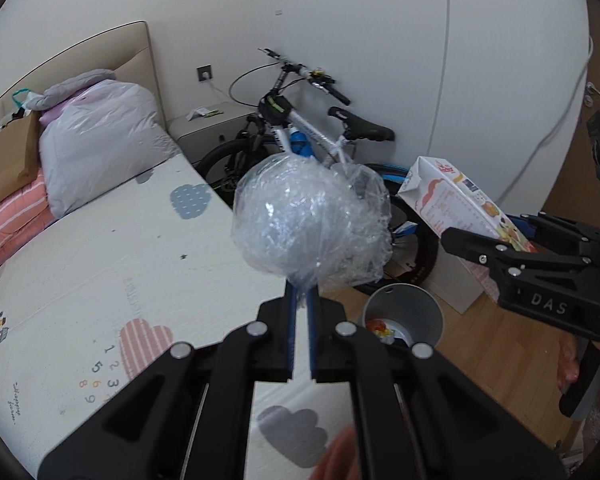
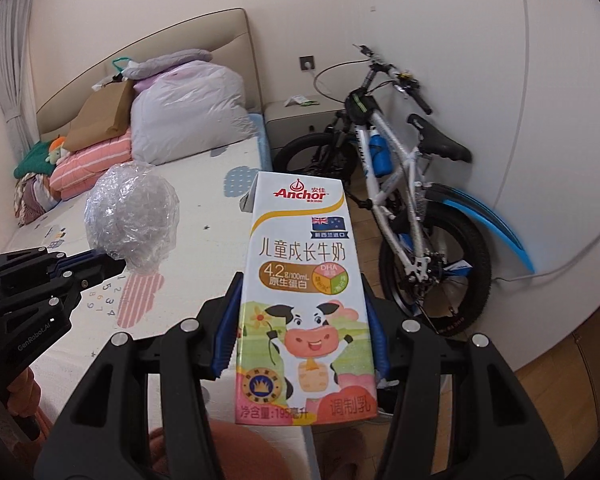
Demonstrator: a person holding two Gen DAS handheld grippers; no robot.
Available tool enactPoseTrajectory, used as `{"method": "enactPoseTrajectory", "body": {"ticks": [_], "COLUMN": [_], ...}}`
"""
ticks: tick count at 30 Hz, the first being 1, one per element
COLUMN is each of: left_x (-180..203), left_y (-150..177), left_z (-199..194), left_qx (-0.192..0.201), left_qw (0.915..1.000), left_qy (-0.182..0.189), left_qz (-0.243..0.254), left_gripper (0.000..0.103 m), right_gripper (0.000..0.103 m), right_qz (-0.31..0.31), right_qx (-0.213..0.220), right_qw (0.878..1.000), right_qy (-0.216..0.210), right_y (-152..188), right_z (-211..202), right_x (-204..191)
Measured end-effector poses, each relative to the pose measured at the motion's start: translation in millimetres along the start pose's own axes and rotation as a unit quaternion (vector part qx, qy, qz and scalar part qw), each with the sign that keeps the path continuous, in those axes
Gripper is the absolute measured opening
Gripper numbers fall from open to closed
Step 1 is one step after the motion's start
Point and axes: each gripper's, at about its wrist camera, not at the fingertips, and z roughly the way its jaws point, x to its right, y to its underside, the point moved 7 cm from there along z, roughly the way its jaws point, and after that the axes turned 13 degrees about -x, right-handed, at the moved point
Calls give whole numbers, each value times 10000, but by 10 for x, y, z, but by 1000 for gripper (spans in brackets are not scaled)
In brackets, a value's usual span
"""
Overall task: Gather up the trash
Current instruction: 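Carry the plastic wrap and milk carton off the bed to the grey bin, then open the left tool to drop the plastic wrap while the right tool drops the carton into the bin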
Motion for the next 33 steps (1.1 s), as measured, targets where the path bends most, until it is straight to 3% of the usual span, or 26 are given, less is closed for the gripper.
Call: {"method": "enactPoseTrajectory", "body": {"ticks": [6, 11, 22, 33], "left_x": [631, 979, 1389, 1563], "left_y": [-118, -227, -234, -113], "left_z": [292, 673, 1830, 2610], "left_qx": [-170, -484, -1554, -2228], "left_qw": [9985, 9951, 9787, 9623], "left_qy": [260, 473, 768, 747], "left_qz": [441, 714, 1096, 1371], "left_gripper": [5, 5, 5, 5], "right_gripper": [51, 51, 51, 52], "right_qz": [518, 831, 1390, 1532], "right_qx": [2, -103, -704, -1339], "right_qw": [9982, 9957, 9872, 9788], "right_qy": [312, 393, 343, 225], "right_y": [249, 406, 687, 896], "right_z": [-153, -45, 780, 1585], "right_x": [727, 1133, 1754, 1971]}}
